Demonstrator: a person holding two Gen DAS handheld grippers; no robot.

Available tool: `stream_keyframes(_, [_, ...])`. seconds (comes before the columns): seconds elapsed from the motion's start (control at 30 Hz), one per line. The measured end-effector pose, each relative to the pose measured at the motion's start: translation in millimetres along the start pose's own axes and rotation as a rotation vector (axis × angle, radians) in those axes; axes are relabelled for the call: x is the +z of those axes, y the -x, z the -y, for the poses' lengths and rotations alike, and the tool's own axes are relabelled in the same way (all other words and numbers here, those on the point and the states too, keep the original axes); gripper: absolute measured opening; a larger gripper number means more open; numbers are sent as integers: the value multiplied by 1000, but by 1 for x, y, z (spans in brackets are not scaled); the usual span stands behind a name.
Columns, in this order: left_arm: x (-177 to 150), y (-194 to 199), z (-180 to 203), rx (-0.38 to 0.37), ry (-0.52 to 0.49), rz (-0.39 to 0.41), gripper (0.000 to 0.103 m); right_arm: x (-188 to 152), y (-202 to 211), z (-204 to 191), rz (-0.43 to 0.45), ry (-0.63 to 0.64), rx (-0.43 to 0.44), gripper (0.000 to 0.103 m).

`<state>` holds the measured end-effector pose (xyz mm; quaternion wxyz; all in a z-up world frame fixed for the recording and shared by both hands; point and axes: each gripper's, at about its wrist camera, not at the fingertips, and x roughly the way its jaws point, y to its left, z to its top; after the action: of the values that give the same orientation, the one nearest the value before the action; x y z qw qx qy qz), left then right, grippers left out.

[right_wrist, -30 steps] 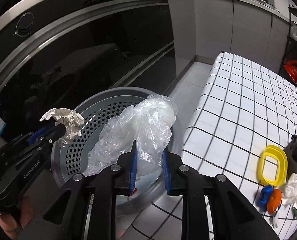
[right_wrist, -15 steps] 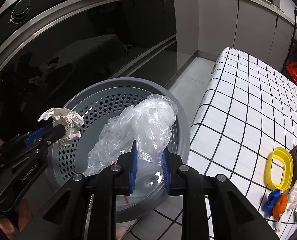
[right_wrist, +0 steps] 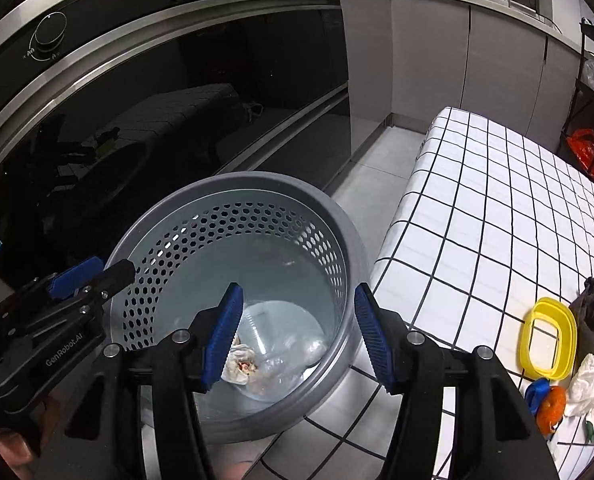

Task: Collect trash
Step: 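Carry paper and bag over the grey basket and open both grippers, then move both open tools back over the table toward the milk carton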

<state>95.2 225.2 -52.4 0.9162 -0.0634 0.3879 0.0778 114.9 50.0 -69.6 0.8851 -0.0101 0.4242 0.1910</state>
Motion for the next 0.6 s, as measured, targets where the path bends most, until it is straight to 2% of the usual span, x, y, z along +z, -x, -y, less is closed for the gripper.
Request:
stream_keyframes(0.27, [-1,10,2,6,-8,25,45,-6,10,-1,1,-10,2,56])
stream_keyframes(0.4, [-2,18,6,5,-27,43,52,-10,21,1,12,-18,-8,56])
stream_keyframes(0.5, [-5,28,11,-5,-54,60,53,-14,31,6,18,-29,-13,56])
stream_keyframes(0.6, [-6,39,17,1,-79,80,60,-21,42,13,22,-40,-25,56])
